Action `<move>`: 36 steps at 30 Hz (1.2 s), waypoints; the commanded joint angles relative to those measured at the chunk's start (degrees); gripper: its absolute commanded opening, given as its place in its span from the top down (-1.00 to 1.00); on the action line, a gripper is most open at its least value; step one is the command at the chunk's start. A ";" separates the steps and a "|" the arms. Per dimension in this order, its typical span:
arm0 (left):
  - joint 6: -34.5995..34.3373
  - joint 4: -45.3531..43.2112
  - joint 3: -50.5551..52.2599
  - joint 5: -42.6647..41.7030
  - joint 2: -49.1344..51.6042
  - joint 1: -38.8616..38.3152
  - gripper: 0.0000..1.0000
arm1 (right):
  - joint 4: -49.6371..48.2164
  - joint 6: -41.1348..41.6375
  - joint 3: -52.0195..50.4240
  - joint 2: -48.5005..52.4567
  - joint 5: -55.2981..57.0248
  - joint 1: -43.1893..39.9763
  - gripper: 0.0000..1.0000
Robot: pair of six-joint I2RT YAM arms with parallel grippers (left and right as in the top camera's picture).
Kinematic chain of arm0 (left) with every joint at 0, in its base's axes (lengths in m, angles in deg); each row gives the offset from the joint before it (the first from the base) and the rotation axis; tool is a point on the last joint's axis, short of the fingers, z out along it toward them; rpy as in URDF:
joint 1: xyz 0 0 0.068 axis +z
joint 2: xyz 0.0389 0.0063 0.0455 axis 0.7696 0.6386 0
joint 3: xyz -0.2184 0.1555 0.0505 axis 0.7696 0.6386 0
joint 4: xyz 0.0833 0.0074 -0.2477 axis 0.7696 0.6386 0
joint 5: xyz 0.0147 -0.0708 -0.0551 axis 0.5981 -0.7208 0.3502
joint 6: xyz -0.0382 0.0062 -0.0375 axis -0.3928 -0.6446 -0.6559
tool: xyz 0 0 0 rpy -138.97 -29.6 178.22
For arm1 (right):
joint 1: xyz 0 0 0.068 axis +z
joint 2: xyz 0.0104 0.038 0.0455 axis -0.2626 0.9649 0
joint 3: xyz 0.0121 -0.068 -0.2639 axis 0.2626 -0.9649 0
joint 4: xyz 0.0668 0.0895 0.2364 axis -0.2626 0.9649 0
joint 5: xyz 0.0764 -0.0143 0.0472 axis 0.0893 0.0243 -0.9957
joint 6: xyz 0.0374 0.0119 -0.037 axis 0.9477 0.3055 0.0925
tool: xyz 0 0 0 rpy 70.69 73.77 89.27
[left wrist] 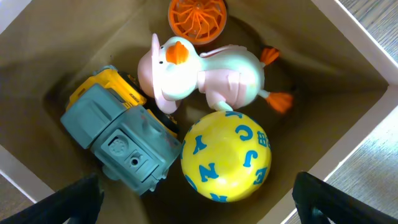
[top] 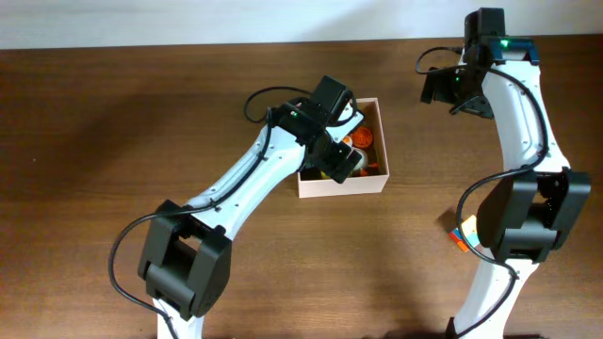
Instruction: Pack container
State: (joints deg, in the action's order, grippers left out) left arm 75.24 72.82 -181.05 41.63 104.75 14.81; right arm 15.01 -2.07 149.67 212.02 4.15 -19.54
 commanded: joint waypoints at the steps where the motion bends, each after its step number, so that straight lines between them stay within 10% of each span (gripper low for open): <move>1: 0.68 0.57 -2.34 -0.81 0.46 -0.07 -0.98 | 0.02 0.46 -0.09 0.00 0.66 0.15 -0.98; 22: -22.01 7.13 -10.51 10.40 -5.66 20.70 -0.98 | 0.02 0.48 -0.09 0.00 0.66 0.15 -0.97; 36: -22.53 9.79 -10.51 10.40 -5.66 29.33 -0.98 | 0.02 0.48 -0.09 0.00 0.66 0.15 -0.98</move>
